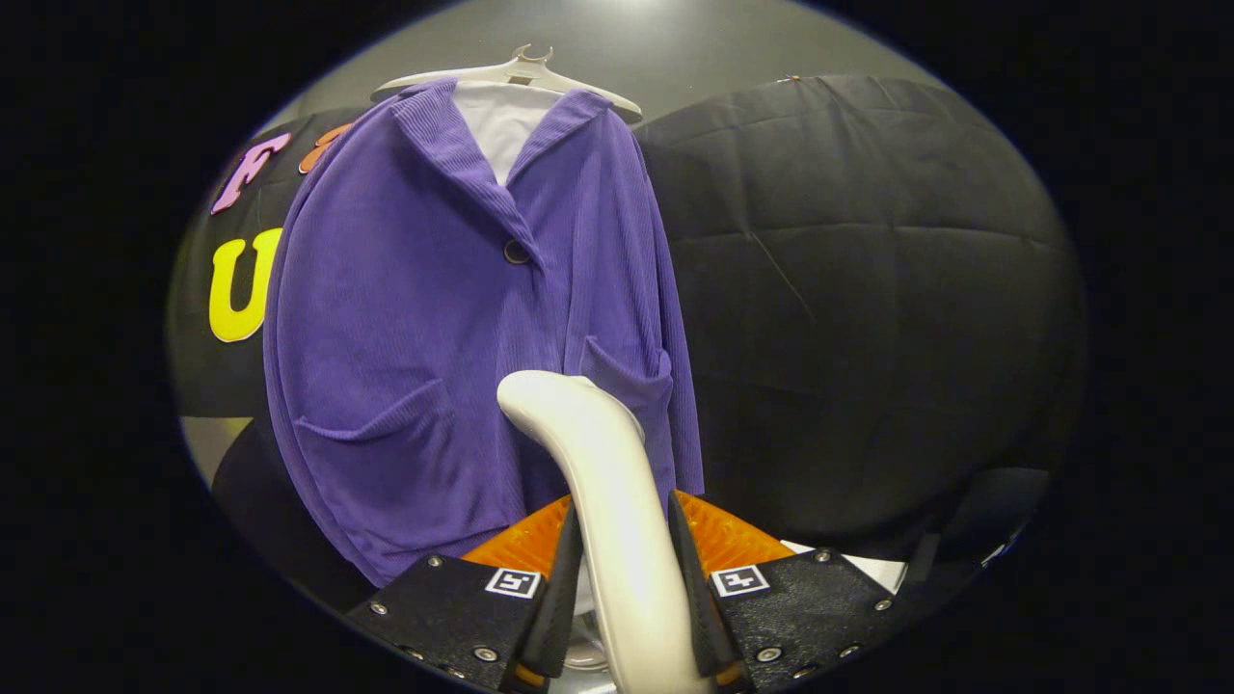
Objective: Iron the clothes twice with a garment steamer, once on the left side and once on the right side.
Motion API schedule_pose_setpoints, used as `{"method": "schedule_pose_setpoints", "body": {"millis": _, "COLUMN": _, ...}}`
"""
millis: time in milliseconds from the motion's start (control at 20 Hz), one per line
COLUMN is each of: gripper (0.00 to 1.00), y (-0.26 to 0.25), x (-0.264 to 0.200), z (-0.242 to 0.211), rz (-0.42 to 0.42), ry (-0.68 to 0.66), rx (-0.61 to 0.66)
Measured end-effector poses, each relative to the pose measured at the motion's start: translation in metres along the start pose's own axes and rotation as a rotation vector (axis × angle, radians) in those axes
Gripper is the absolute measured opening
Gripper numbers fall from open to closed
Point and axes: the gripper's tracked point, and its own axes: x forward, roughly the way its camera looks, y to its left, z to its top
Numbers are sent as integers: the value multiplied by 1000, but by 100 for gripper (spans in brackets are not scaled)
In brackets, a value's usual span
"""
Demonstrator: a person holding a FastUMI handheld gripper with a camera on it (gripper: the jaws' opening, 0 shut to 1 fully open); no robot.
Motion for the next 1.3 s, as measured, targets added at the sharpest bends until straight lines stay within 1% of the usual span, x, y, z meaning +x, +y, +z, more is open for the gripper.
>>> {"method": "schedule_pose_setpoints", "body": {"millis": 250, "gripper": 50, "y": -5, "x": 6, "z": -46, "rz": -17, "ry": 83, "rx": -13}}
{"method": "schedule_pose_setpoints", "body": {"millis": 550, "gripper": 50, "y": -14, "x": 10, "z": -78, "rz": -52, "ry": 141, "rx": -1}}
{"method": "schedule_pose_setpoints", "body": {"millis": 700, "gripper": 50, "y": -15, "x": 10, "z": -104, "rz": -55, "ry": 187, "rx": -15}}
{"method": "schedule_pose_setpoints", "body": {"millis": 850, "gripper": 50, "y": -17, "x": 6, "z": -121, "rz": -64, "ry": 211, "rx": -18}}
{"method": "schedule_pose_setpoints", "body": {"millis": 1050, "gripper": 50, "y": -24, "x": -4, "z": -128, "rz": -75, "ry": 218, "rx": -25}}
{"method": "schedule_pose_setpoints", "body": {"millis": 1150, "gripper": 50, "y": -25, "x": -17, "z": -122, "rz": -59, "ry": 202, "rx": -24}}
{"method": "schedule_pose_setpoints", "body": {"millis": 1300, "gripper": 50, "y": -26, "x": -45, "z": -101, "rz": -16, "ry": 158, "rx": -27}}
